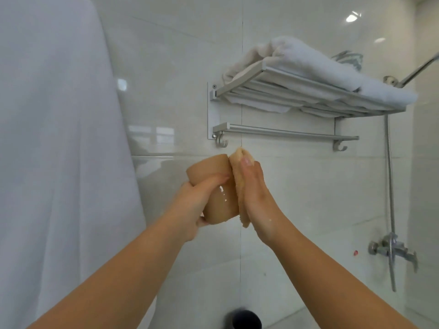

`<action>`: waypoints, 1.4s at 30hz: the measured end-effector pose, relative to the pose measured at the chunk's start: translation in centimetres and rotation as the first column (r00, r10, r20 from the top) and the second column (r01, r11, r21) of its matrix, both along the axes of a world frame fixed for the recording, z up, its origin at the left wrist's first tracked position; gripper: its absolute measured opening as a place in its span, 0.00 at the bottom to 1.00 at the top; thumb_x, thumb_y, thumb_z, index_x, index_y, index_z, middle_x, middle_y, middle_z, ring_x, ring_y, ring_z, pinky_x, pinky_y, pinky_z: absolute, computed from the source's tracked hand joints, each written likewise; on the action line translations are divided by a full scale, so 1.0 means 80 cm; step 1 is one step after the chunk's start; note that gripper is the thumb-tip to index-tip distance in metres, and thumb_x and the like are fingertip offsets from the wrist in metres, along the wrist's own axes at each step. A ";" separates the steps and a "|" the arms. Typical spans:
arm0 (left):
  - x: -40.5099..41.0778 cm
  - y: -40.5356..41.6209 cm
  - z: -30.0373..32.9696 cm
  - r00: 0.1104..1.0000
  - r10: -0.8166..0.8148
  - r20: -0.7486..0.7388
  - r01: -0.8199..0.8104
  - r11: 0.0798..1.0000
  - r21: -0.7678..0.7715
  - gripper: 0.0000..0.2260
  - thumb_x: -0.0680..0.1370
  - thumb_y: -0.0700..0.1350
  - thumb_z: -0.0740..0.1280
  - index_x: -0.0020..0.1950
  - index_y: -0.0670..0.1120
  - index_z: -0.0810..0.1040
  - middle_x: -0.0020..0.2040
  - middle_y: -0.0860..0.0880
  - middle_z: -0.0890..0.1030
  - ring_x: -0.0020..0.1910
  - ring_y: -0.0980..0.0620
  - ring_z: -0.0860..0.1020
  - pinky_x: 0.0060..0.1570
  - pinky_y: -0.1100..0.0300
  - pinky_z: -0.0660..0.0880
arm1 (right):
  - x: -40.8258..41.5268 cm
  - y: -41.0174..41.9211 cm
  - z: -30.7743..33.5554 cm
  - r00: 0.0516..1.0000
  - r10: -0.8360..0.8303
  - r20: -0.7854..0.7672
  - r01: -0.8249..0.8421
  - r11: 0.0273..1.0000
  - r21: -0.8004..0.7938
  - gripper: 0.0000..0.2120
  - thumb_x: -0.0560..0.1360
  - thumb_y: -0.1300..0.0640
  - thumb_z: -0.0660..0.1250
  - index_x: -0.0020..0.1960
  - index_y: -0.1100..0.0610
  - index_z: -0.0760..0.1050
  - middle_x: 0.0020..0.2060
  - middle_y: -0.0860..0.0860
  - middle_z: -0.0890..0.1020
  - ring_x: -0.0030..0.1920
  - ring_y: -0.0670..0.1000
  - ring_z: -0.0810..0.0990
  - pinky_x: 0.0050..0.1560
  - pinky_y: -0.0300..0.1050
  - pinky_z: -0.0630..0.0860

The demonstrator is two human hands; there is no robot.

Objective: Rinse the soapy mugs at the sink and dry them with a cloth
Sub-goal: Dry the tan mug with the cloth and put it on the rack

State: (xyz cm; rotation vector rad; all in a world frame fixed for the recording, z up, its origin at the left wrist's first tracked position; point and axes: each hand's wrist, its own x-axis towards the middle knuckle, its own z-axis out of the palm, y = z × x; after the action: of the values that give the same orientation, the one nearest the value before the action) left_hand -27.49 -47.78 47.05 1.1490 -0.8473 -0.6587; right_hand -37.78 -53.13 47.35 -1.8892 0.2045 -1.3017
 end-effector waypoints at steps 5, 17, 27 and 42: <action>0.010 0.023 -0.004 0.968 0.124 0.220 -0.109 0.991 -0.079 0.39 0.54 0.70 0.71 0.60 0.51 0.78 0.50 0.50 0.85 0.48 0.50 0.84 0.48 0.48 0.81 | 0.009 0.029 -0.011 0.997 0.078 -0.017 -0.079 0.996 -0.042 0.10 0.82 0.45 0.48 0.54 0.35 0.67 0.45 0.30 0.74 0.44 0.26 0.74 0.42 0.24 0.71; 0.029 0.046 -0.001 0.944 0.172 0.281 -0.129 0.978 -0.165 0.25 0.70 0.65 0.59 0.54 0.50 0.81 0.48 0.49 0.85 0.49 0.50 0.83 0.51 0.49 0.80 | 0.027 0.057 0.013 0.993 -0.099 -0.067 0.087 0.982 -0.165 0.23 0.81 0.45 0.54 0.76 0.40 0.56 0.71 0.40 0.62 0.68 0.38 0.63 0.65 0.35 0.60; 0.027 0.059 -0.012 0.974 0.162 0.157 -0.119 0.960 -0.254 0.34 0.68 0.70 0.67 0.59 0.43 0.77 0.50 0.42 0.83 0.43 0.46 0.83 0.24 0.61 0.73 | 0.033 0.059 0.004 0.990 0.132 0.045 -0.138 0.876 0.462 0.18 0.80 0.40 0.55 0.49 0.50 0.78 0.37 0.48 0.84 0.39 0.47 0.83 0.42 0.45 0.80; 0.045 0.031 -0.030 0.952 0.203 0.228 -0.167 0.971 -0.170 0.43 0.57 0.75 0.61 0.59 0.46 0.78 0.51 0.48 0.84 0.48 0.51 0.83 0.48 0.54 0.81 | 0.045 0.063 -0.043 0.972 -0.224 -0.074 0.230 0.971 0.073 0.27 0.79 0.39 0.54 0.75 0.47 0.58 0.62 0.44 0.75 0.56 0.44 0.76 0.49 0.33 0.72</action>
State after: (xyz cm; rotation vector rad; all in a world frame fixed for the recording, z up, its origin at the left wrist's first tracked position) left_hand -23.87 -45.29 44.66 1.1715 -0.9651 -0.2963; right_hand -34.18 -48.09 43.90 -1.8826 0.5136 -1.3604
